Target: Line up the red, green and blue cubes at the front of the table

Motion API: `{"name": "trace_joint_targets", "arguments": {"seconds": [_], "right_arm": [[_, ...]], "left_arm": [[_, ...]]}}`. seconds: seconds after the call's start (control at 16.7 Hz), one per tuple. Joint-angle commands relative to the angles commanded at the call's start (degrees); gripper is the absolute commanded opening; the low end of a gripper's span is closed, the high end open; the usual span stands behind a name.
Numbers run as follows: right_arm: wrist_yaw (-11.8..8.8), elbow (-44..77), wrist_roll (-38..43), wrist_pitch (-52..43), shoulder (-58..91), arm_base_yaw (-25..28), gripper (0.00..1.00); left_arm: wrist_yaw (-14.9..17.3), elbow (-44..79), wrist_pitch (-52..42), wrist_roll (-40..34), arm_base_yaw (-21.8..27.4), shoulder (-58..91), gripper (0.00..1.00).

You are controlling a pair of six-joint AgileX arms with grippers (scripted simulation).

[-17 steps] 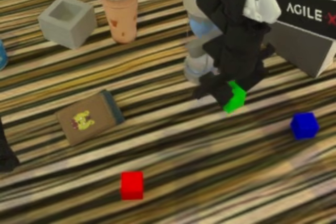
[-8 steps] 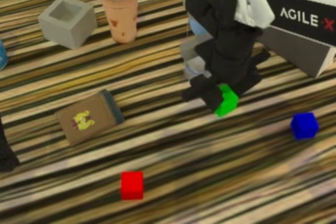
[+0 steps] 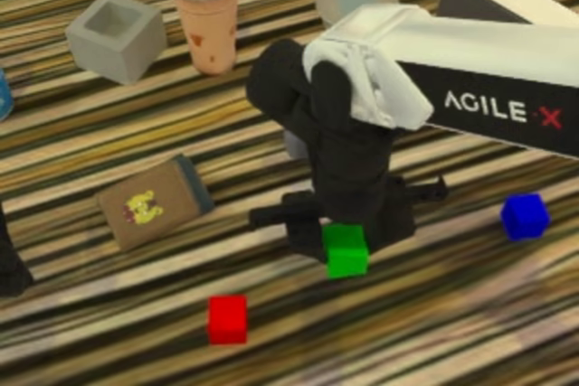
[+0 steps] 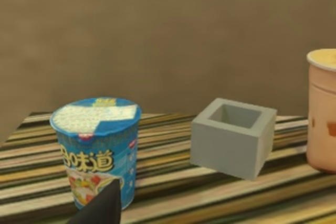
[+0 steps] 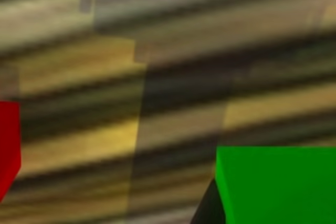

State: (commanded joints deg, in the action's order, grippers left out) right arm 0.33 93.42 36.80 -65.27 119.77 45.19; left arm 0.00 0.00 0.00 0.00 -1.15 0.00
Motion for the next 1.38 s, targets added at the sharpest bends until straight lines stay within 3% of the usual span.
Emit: {"name": "trace_joint_targets", "arguments": {"seconds": [0.18, 0.36, 0.78, 1.14, 1.38], "right_arm": [[0.1, -3.8, 10.0, 1.0, -3.5, 4.1, 0.00], [0.3, -5.8, 14.8, 2.0, -6.0, 6.4, 0.00], [0.3, -6.5, 15.2, 3.0, -5.6, 6.4, 0.00], [0.3, -14.1, 15.5, 15.2, -1.6, 6.7, 0.00], [0.4, -15.1, 15.5, 16.4, -1.0, 6.8, 0.00]], "left_arm": [[0.0, 0.0, 0.0, 0.0, 0.0, 0.0, 1.00], [0.0, 0.0, 0.0, 0.0, 0.0, 0.0, 1.00], [0.0, 0.0, 0.0, 0.0, 0.0, 0.0, 1.00], [0.0, 0.0, 0.0, 0.0, 0.0, 0.0, 1.00], [0.0, 0.0, 0.0, 0.0, 0.0, 0.0, 1.00]]}}
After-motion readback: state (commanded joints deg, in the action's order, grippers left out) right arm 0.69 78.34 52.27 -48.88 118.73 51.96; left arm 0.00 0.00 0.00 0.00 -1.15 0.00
